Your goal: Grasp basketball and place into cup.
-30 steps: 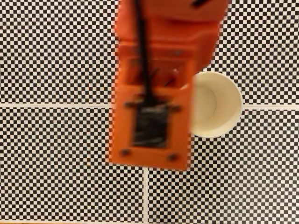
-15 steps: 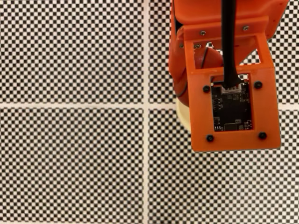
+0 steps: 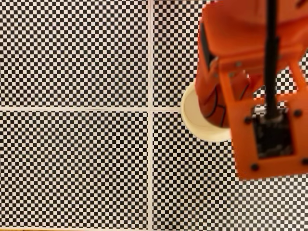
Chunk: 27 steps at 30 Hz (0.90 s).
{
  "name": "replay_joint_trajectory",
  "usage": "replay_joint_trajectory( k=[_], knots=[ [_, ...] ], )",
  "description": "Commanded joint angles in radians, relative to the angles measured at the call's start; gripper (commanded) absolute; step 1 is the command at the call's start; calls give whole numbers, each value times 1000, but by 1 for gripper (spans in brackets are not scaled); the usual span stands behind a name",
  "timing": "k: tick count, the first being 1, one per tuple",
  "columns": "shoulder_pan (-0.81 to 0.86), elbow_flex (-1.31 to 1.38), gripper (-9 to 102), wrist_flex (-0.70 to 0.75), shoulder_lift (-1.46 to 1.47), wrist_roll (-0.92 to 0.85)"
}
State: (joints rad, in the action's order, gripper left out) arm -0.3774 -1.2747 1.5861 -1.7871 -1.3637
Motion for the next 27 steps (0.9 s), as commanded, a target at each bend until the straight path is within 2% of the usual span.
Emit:
replay_joint_trajectory(
  k=[1,23,27],
  knots=[
    [3,37,14,-17,12,11],
    [11,38,15,-35,81,35],
    [12,32,21,-48,86,34]
  ],
)
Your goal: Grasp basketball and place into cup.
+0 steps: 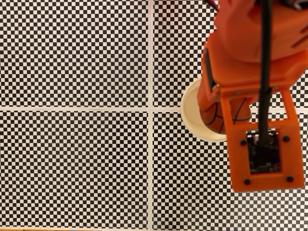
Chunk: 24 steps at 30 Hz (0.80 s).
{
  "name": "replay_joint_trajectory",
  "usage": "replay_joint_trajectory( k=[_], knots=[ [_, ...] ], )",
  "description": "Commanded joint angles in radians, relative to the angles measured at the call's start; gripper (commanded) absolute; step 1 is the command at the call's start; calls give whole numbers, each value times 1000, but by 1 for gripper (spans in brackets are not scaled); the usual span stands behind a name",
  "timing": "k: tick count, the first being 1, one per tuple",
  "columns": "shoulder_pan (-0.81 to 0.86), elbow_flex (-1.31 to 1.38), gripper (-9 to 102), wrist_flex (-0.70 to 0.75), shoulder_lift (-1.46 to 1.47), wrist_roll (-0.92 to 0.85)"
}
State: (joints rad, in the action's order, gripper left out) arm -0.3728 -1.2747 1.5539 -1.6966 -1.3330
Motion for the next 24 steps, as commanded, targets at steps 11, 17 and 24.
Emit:
replay_joint_trajectory(
  k=[11,17,24],
  knots=[
    [6,32,32,-29,-3,8],
    [2,32,36,-40,3,11],
    [-2,31,38,-51,6,18]
  ],
)
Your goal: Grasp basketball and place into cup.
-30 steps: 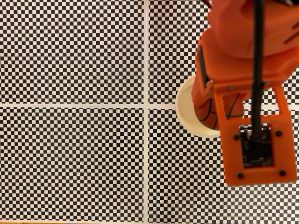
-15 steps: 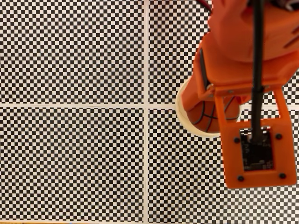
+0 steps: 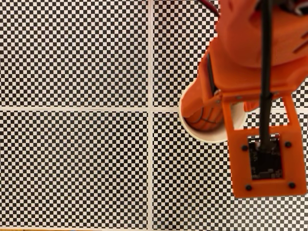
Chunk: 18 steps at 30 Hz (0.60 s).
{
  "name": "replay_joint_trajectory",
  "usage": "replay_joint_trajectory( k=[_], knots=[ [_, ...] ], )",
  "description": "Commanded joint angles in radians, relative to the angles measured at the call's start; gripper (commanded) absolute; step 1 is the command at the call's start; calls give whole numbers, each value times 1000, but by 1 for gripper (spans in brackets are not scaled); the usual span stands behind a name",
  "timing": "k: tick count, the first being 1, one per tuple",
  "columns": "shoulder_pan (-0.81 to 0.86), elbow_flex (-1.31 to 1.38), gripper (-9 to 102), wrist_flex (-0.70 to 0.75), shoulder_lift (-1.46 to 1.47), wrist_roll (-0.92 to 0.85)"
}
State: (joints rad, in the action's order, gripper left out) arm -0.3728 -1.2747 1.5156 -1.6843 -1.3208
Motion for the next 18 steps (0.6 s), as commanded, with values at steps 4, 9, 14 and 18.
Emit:
replay_joint_trajectory(
  k=[4,9,14,18],
  knots=[
    [-3,28,36,-12,-6,11],
    [2,23,33,-2,-26,26],
    [34,-21,31,20,-92,14],
    [80,-46,27,77,-167,-15]
  ],
)
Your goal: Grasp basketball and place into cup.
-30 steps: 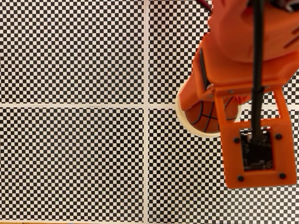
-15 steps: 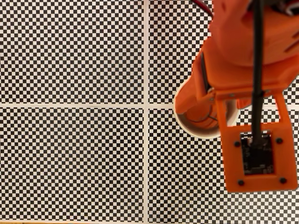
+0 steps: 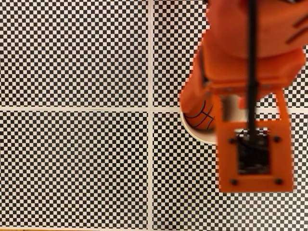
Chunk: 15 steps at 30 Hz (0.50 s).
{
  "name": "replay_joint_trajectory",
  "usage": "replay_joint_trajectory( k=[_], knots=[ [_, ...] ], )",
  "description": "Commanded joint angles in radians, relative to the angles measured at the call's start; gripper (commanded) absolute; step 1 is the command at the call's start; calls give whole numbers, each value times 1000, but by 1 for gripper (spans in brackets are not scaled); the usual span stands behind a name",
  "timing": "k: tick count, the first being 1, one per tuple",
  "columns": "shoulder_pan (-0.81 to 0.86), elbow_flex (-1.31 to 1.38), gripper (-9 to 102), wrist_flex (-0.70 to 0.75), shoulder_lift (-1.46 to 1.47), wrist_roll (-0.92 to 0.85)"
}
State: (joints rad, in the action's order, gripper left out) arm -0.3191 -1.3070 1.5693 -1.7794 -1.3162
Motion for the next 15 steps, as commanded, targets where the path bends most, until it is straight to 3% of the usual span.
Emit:
replay_joint_trajectory(
  k=[1,15],
  knots=[
    [44,-37,26,23,-106,-21],
    [344,-350,18,23,-535,-233]
  ],
)
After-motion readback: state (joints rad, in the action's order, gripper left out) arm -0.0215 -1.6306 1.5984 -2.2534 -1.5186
